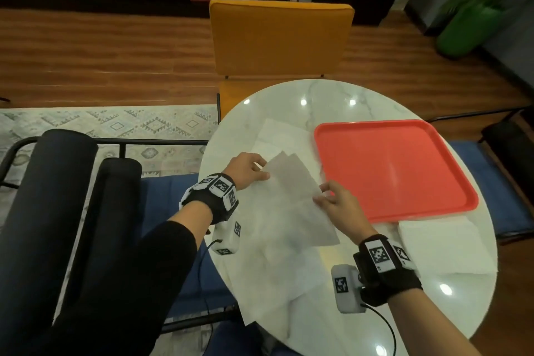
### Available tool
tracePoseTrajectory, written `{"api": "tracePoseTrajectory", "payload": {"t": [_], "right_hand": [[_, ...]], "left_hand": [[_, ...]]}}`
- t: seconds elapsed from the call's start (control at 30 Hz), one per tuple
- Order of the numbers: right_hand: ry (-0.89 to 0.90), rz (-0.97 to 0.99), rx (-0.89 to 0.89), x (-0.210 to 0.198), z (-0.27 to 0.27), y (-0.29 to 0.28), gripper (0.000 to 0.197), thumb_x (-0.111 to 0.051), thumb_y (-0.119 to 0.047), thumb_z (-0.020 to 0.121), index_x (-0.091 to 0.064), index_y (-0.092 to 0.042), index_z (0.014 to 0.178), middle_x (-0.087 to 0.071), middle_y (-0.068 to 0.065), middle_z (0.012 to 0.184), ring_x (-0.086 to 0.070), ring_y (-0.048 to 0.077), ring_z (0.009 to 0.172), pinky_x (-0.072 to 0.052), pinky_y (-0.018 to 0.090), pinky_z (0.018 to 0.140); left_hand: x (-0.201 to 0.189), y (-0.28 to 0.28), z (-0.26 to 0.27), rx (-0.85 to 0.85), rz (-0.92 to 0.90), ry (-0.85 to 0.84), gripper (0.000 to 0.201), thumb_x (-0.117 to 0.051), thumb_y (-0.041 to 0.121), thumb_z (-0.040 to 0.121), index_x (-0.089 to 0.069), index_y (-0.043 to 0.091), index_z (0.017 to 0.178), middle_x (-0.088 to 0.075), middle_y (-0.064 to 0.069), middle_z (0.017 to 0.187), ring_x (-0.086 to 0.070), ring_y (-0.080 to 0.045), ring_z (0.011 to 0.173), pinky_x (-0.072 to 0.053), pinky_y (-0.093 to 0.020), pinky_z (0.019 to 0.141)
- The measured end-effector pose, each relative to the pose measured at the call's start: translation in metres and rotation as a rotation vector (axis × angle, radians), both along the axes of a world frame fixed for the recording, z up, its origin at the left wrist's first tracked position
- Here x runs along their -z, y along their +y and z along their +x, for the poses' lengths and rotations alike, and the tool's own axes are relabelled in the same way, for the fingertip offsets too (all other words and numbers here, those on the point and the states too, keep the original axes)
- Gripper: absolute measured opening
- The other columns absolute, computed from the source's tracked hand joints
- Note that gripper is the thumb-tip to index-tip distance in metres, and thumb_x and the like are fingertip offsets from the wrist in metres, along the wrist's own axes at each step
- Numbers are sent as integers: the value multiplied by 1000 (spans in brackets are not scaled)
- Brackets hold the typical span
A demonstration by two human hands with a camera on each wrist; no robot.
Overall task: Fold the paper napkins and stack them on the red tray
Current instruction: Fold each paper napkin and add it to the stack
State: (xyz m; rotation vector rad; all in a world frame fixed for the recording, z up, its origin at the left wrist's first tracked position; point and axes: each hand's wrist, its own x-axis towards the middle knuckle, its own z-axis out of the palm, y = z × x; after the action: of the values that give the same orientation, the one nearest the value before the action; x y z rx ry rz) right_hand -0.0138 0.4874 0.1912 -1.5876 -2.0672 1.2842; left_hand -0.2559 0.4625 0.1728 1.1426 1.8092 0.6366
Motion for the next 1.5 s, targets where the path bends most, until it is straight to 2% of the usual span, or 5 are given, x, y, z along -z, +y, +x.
{"api": "tracePoseTrajectory", "payload": {"t": [0.43,0.7,0.8,1.07,1.5], "right_hand": [[-7,427,-202,-44,2,-4,13,-54,-9,93,-65,-13,99,-64,-19,75,-58,10,64,-39,11,58],[192,84,-151,-71,20,-9,25,-68,-30,85,-58,-32,107,-73,-4,96,-68,14,89,-55,41,80],[213,-3,-151,-75,12,-10,55,-76,-42,75,-52,-33,124,-69,-2,108,-67,12,98,-55,33,82],[537,-284,115,-68,16,-14,16,-62,-4,87,-67,-1,102,-75,9,92,-71,18,79,-54,22,61],[26,-234,156,55,18,7,16,-69,-5,80,-66,3,93,-67,12,85,-61,24,74,-49,30,63]], "left_hand": [[-20,0,15,289,104,116,113,-82,42,58,-9,41,145,-13,6,152,-24,-22,140,-25,-56,111],[-57,-11,23,373,82,-119,18,-77,20,75,-65,15,88,-66,-3,84,-63,-18,76,-50,-28,67],[-73,-17,31,486,84,-109,22,-74,21,74,-66,12,92,-69,-9,89,-66,-25,81,-53,-35,71],[-72,-45,-1,288,29,-109,34,-77,23,75,-66,14,107,-70,-3,99,-67,-17,88,-56,-27,76],[41,-73,3,-108,-9,-61,17,-75,16,79,-72,6,91,-72,-12,92,-66,-25,88,-50,-31,79]]}}
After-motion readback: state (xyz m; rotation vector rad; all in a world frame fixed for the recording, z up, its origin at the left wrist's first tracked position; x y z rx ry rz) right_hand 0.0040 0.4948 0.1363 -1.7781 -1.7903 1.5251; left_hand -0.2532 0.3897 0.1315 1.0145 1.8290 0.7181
